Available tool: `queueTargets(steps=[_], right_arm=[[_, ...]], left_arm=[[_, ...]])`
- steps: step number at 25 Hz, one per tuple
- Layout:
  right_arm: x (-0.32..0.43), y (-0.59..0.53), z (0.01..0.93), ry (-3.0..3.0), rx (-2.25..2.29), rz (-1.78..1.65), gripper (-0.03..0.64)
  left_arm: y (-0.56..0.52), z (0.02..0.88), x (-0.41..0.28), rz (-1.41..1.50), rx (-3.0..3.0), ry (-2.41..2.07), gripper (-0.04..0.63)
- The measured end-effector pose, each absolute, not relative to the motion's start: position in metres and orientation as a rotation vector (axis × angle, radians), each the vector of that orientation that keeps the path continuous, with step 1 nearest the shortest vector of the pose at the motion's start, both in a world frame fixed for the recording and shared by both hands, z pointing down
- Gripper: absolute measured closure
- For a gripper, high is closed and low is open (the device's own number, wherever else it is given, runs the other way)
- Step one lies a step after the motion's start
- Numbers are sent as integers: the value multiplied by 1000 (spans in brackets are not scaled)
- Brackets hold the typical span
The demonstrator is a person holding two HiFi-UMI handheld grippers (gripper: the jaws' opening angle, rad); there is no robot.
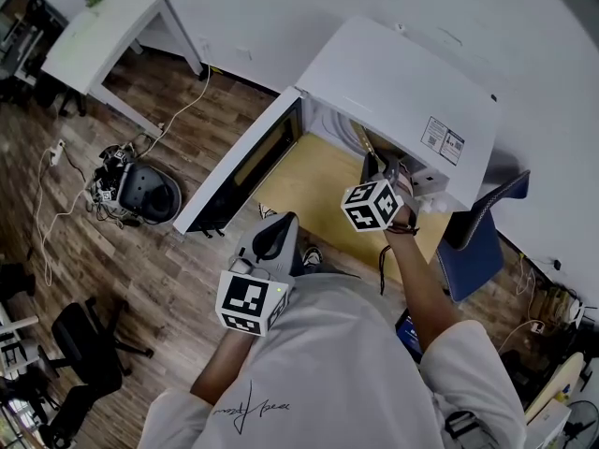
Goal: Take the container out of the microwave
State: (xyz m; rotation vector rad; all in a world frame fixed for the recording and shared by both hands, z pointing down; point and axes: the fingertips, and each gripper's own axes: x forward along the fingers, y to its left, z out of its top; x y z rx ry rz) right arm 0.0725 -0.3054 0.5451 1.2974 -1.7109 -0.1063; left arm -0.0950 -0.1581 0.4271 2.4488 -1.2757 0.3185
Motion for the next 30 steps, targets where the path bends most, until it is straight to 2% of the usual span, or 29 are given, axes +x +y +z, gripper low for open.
queueTargets(steps=[30], right_arm=[[66, -249, 521, -1850, 1292, 5, 554]], left_arm=[[-132, 422, -86, 281, 2451, -1282, 597]])
